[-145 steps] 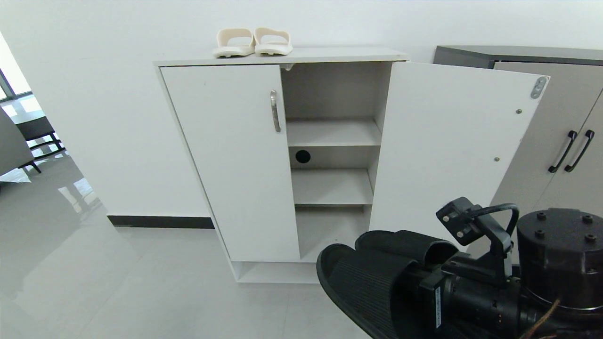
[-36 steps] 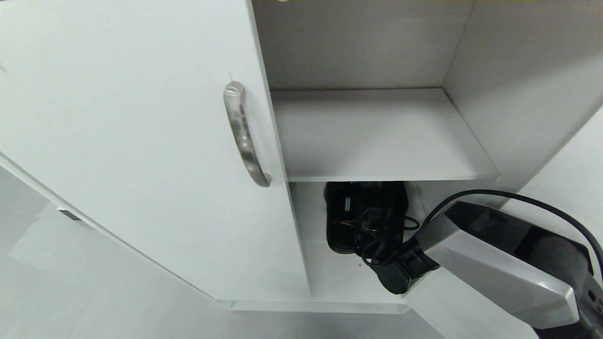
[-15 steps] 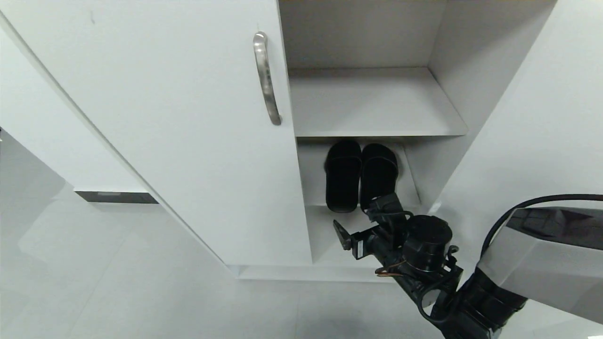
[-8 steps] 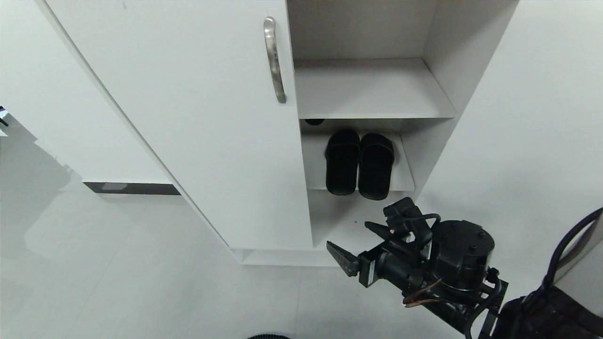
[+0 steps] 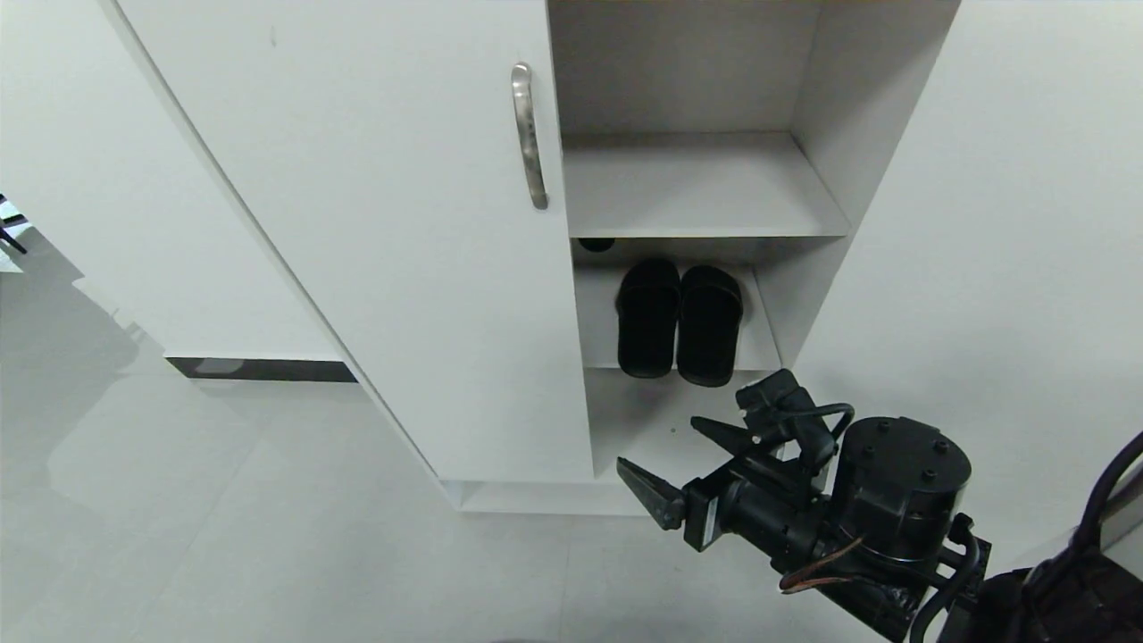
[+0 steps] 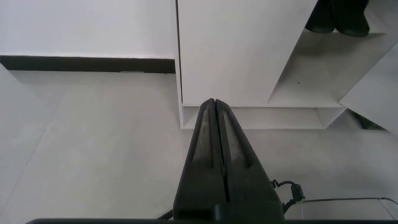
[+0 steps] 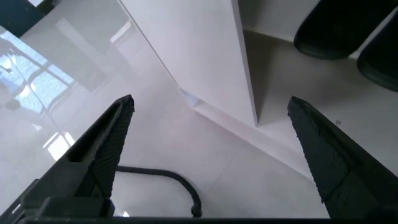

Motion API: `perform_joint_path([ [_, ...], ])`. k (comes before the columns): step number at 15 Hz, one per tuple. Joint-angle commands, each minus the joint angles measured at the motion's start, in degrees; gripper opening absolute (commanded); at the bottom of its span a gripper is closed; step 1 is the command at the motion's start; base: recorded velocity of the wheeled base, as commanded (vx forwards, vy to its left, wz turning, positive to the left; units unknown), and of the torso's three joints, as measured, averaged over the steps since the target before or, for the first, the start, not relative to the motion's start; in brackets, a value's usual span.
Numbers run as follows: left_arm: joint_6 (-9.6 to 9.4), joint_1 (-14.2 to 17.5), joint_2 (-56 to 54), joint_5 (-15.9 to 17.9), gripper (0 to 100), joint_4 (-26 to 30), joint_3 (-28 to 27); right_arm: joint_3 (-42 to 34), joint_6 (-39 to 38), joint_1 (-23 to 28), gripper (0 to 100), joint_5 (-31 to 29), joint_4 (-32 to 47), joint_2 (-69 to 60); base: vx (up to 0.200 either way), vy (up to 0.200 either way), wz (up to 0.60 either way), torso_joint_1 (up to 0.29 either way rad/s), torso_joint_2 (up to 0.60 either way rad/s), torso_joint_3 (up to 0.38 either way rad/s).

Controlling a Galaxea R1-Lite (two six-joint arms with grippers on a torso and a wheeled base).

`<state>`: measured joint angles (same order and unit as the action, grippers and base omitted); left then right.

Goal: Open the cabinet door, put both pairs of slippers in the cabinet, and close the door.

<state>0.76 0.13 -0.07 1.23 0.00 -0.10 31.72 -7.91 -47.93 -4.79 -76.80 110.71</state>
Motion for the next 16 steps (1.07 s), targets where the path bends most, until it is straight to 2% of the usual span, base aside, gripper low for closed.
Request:
perform_joint_path([
  [1,0.04,0.0,0.1,0.0,0,0.0,0.0,0.0,0.0,-0.1,100,0.0,-0.1,0.5,0.000,0.000,0.00,0.007,0.00,0.193],
  [16,0.04,0.0,0.1,-0.1,0,0.0,0.0,-1.1,0.0,-0.2,100,0.1,-0.6,0.3,0.000,0.000,0.00,0.002,0.00,0.204],
])
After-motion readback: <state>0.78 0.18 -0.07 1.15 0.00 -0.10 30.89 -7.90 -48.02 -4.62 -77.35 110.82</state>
